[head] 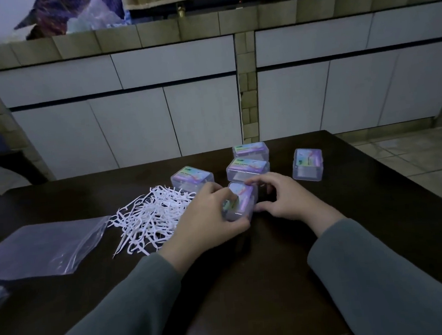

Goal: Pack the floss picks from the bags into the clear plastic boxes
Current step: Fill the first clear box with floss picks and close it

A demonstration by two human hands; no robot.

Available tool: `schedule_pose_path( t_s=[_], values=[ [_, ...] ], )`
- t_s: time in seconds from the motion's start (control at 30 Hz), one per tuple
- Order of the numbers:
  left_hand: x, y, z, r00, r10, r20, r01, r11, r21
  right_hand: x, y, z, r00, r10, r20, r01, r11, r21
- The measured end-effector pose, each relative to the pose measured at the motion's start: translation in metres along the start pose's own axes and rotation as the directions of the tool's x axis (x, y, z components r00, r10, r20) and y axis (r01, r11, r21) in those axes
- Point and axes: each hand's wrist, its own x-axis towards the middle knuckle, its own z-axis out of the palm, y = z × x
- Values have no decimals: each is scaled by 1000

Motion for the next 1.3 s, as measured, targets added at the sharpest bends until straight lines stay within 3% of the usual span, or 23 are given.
schedule_pose_path(
  t_s=[0.2, 0.33, 0.47, 0.73, 0.93, 1.13, 1.3],
  values=[
    [14, -15, -24, 956, 152, 251, -145, 988, -47, -10, -2, -1, 999, 38, 5, -38, 995, -95],
    [20, -20, -30, 920, 209, 332, -193, 978, -80, -13, 4, -5, 997, 67, 41, -63, 994, -89],
    [22, -19, -31, 921, 213, 327, -211, 977, -42, -16, 9, -6, 996, 75, 51, -70, 993, -97],
    [29, -6, -13, 939, 218, 266, -274, 941, 199, -20, 11, -8, 993, 100, 70, -94, 993, -76],
    [28, -9, -6, 907, 334, 254, -387, 901, 196, -16, 10, -6, 990, 102, 101, -99, 995, -29],
    [29, -10, -6, 893, 365, 263, -426, 873, 236, -15, 12, -7, 991, 108, 81, -102, 993, -65],
    [36, 3, -9, 957, 224, 182, -263, 937, 229, -17, 13, -4, 986, 157, 54, -150, 982, -118]
  ],
)
